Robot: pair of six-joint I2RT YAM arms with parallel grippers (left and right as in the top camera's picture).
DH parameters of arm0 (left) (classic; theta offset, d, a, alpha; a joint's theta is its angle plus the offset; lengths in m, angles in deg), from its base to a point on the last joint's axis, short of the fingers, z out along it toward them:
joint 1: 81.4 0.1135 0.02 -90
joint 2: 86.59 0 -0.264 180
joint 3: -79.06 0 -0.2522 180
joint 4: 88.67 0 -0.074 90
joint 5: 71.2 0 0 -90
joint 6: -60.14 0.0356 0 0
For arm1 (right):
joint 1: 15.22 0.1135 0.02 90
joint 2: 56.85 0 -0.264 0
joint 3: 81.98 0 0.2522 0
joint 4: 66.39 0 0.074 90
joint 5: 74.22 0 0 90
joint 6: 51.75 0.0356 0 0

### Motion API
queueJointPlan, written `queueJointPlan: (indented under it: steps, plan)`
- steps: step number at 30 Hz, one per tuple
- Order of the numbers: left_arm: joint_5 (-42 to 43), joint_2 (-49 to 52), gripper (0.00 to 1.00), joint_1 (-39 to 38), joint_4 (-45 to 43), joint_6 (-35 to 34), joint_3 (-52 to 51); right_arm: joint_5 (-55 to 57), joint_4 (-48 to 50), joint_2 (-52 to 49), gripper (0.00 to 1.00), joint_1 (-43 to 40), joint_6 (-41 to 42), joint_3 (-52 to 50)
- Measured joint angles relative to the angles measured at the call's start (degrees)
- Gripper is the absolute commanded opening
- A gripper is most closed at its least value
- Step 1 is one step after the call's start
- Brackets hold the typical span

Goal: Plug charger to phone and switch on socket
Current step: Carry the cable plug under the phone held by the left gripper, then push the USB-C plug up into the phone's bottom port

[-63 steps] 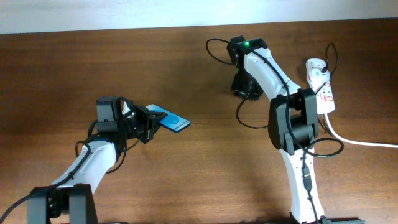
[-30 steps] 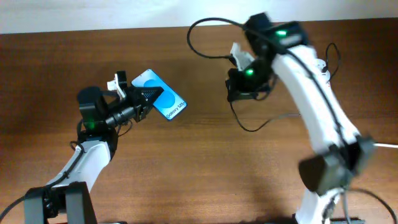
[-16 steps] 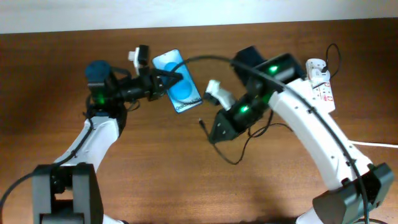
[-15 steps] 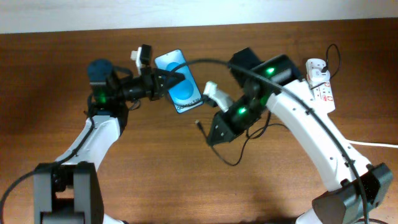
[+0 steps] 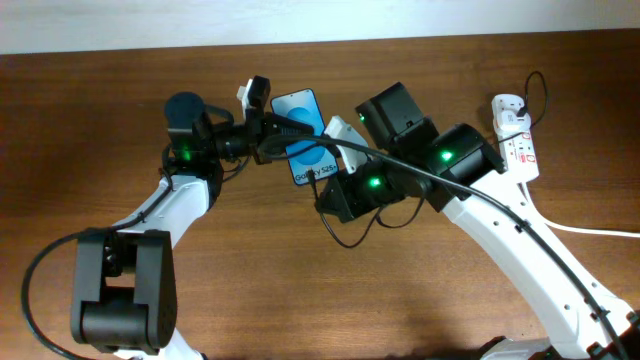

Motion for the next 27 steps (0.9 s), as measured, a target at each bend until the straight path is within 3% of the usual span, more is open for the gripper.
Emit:
queueJointPlan:
  steps: [4, 8, 18, 27]
  plan:
    - [0.4, 0.1, 0.0, 0.0, -5.4, -5.8, 0.0, 1.7, -1.4, 0.0, 0.04, 0.0, 4.7, 0.0]
    - [1.8, 0.0, 0.0, 1.7, -20.5, -16.1, 0.4, 1.4, -2.4, 0.0, 0.04, 0.0, 5.7, 0.0]
    - [2.9, 0.0, 0.0, 2.3, -20.9, -24.7, 0.4, -1.3, -2.4, 0.0, 0.04, 0.0, 3.8, 0.0]
    - [2.0, 0.0, 0.0, 2.3, -18.5, -26.2, 0.4, -2.8, -2.4, 0.0, 0.04, 0.0, 3.1, 0.0]
